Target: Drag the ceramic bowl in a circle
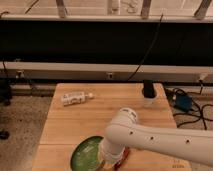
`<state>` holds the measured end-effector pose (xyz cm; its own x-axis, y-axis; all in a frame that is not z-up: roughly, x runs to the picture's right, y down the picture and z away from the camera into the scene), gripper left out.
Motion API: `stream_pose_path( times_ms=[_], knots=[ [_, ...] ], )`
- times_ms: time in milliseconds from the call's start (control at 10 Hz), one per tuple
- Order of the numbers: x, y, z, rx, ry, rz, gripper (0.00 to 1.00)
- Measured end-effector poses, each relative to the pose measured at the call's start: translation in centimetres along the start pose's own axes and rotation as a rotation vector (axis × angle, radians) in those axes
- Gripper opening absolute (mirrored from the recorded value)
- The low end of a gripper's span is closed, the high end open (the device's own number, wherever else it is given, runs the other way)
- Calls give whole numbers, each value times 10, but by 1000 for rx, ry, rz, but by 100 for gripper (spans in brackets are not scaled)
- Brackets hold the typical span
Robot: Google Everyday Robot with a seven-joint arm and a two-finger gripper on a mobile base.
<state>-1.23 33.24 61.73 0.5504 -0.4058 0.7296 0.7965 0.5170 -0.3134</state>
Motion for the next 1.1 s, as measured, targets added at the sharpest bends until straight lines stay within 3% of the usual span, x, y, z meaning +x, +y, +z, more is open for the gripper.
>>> stream_pose_path(
  times_ms=[300, 500, 800, 1100],
  knots=[
    [21, -30, 31, -2, -7, -54, 0],
    [55, -72, 42, -1, -6, -103, 0],
    [99, -136, 44, 9, 11, -173, 0],
    [121, -154, 36, 22, 35, -172, 5]
  ],
)
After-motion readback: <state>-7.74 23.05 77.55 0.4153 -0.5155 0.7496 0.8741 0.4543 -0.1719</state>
